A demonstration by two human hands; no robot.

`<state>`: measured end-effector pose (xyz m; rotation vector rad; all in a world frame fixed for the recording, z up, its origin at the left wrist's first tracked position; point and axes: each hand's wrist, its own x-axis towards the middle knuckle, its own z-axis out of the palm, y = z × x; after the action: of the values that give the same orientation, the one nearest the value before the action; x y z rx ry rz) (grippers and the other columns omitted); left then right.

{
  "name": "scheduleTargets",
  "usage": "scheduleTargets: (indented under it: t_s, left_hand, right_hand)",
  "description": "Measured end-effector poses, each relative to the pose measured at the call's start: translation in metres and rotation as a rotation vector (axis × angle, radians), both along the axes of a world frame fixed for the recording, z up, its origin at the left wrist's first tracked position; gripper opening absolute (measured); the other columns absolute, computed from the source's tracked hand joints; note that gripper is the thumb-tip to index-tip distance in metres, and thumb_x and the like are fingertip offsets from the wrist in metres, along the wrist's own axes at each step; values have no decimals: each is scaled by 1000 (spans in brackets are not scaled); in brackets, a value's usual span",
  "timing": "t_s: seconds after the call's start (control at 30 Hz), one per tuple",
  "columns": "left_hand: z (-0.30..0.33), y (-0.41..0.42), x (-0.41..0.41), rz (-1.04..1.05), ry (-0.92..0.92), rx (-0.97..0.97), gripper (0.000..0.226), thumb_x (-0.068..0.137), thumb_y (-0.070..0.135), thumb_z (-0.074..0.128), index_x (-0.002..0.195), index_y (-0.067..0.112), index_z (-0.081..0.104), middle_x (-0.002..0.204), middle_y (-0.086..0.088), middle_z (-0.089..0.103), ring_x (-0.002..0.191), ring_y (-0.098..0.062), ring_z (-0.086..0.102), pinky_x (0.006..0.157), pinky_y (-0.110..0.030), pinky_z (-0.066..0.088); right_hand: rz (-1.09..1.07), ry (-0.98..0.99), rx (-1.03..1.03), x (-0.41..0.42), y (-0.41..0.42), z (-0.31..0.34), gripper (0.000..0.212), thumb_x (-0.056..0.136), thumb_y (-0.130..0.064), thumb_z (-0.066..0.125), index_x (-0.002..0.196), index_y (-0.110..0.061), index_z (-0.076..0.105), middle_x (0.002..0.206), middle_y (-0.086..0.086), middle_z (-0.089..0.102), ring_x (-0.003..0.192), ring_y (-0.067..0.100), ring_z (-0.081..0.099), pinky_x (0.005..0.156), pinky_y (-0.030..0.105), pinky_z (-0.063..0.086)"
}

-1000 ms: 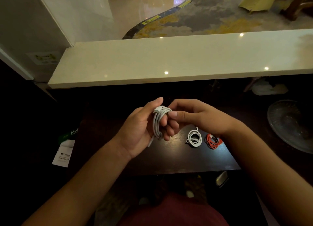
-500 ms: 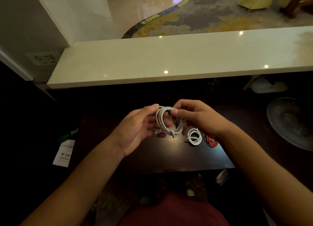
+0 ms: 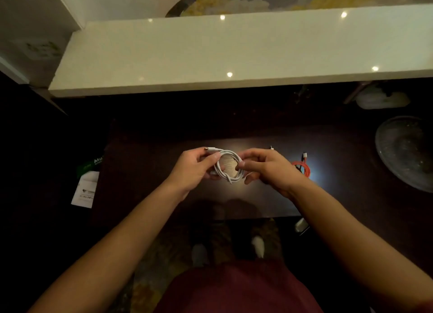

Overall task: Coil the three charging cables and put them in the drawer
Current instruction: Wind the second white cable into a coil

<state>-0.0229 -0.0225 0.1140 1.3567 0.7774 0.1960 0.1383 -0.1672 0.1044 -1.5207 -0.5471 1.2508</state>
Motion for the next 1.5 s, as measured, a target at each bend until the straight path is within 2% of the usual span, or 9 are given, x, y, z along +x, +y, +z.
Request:
scheduleTargets:
  t_s: [0.23, 0.3, 0.37, 0.5, 0.67, 0.73, 1.1, 1.37, 1.5]
  left_hand:
    - [-92, 7, 17, -59, 220, 221, 19, 98, 15, 66, 114, 7, 73, 90, -8, 73, 67, -14, 70, 57, -25, 60]
    - [-115, 10, 19, -81, 287, 319, 21, 96, 19, 69, 113, 8, 75, 88, -6, 75, 67, -13, 70, 62, -31, 61]
    - [-133, 13, 22, -102, 330, 386, 18, 95, 21, 70, 109, 10, 76, 86, -3, 74, 71, -15, 70, 68, -34, 61]
    - [-153, 16, 29, -130, 387, 503, 21, 95, 26, 70, 106, 10, 77, 88, -3, 76, 83, -19, 72, 68, -23, 50]
    - [-169, 15, 34, -172, 440, 737, 27, 96, 32, 66, 108, 10, 76, 102, -10, 76, 94, -29, 70, 76, -33, 48]
    - [-174, 13, 35, -198, 450, 796, 27, 97, 32, 64, 106, 8, 75, 101, -11, 73, 96, -31, 66, 77, -36, 46]
    - [-182, 13, 36, -152, 433, 755, 26, 91, 36, 73, 108, 16, 75, 104, -4, 65, 96, -24, 61, 82, -36, 50]
    - [-180, 17, 30, -139, 359, 717, 22, 90, 34, 74, 105, 19, 73, 104, 0, 64, 86, -17, 63, 78, -38, 54]
    - [-176, 19, 24, -121, 308, 745, 18, 91, 32, 73, 103, 19, 73, 108, 1, 64, 97, -20, 62, 87, -40, 53]
  right_hand:
    - [-175, -72, -189, -11, 6, -81, 22, 90, 7, 67, 111, 3, 66, 84, 17, 66, 67, 20, 63, 50, 21, 56]
    - [-182, -137, -250, -9, 8, -102, 22, 90, 5, 68, 112, 2, 68, 76, 9, 66, 62, 17, 63, 50, 22, 56]
    - [-184, -187, -292, -10, 11, -117, 21, 90, 2, 69, 110, -2, 70, 73, 5, 66, 62, 15, 64, 54, 25, 57]
    - [-195, -301, -344, -10, 19, -138, 17, 89, -2, 71, 101, -14, 71, 74, 1, 69, 57, 14, 63, 57, 29, 55]
    - [-168, -451, -383, -8, 24, -156, 21, 87, -9, 73, 104, -20, 73, 76, -3, 71, 69, 16, 70, 75, 38, 61]
    - [-143, -510, -383, -7, 24, -158, 22, 87, -11, 73, 107, -20, 73, 77, -7, 70, 74, 14, 70, 78, 36, 60]
    - [-56, -744, -482, -12, 25, -157, 25, 89, -28, 68, 113, -23, 68, 105, -3, 70, 94, 15, 66, 76, 29, 51]
    - [-39, -750, -489, -13, 21, -154, 27, 85, -28, 65, 112, -23, 63, 105, -4, 67, 95, 17, 65, 77, 33, 53]
    - [-23, -765, -456, -16, 18, -145, 26, 87, -29, 63, 112, -23, 62, 108, -3, 66, 96, 17, 65, 78, 35, 53]
